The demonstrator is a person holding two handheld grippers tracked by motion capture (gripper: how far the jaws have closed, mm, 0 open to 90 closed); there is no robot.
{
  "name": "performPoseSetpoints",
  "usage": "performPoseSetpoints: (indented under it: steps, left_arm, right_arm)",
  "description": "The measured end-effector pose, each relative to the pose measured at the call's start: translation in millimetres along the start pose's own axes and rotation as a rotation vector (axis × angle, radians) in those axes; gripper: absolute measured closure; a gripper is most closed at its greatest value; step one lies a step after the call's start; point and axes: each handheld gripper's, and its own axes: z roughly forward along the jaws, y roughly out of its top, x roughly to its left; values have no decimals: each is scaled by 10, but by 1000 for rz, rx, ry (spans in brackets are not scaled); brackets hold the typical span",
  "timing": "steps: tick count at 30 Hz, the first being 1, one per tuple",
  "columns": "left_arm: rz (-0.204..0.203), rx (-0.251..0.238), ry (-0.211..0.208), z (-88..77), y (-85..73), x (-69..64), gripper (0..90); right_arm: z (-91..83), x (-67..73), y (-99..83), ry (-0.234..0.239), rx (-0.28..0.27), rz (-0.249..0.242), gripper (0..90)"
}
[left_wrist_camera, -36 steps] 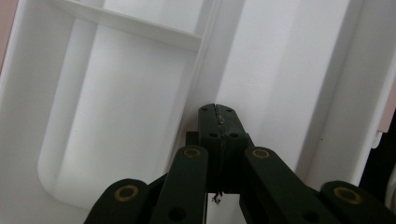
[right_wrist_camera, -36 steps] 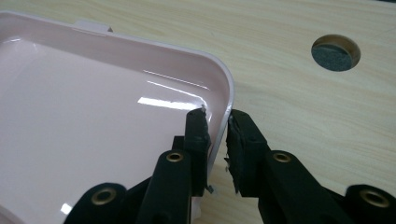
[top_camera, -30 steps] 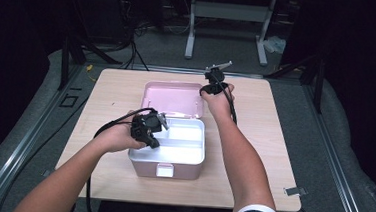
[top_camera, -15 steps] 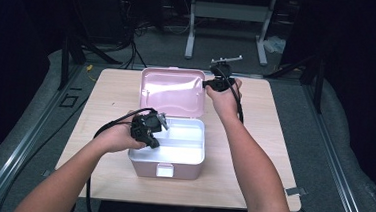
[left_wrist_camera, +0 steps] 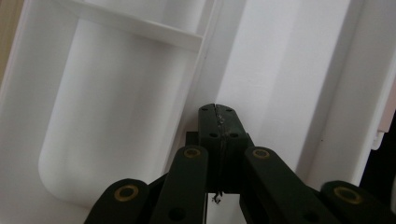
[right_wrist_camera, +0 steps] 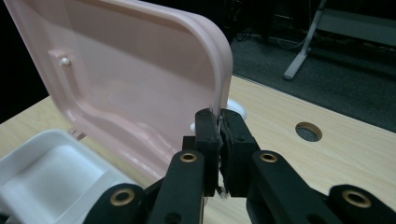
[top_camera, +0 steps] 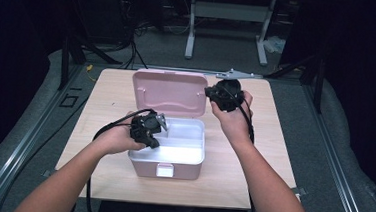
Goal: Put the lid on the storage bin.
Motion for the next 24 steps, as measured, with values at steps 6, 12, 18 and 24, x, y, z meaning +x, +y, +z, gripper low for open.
performPoseSetpoints:
  steps: [6, 12, 18, 24]
  left_arm:
    - [-8, -10, 10, -5, -13, -10, 900]
    - [-53, -88, -1, -200, -112, 52, 895]
    - [-147, -164, 18, -533, -385, 204, 900]
    - [-275, -184, 54, -699, -674, 517, 900]
  right_arm:
    - [-122, 87, -69, -9, -8, -48, 870]
    - [-153, 116, -102, -19, -19, -64, 871]
    - [-163, 130, -113, -18, -22, -63, 871]
    - [-174, 132, -118, -21, -19, -70, 871]
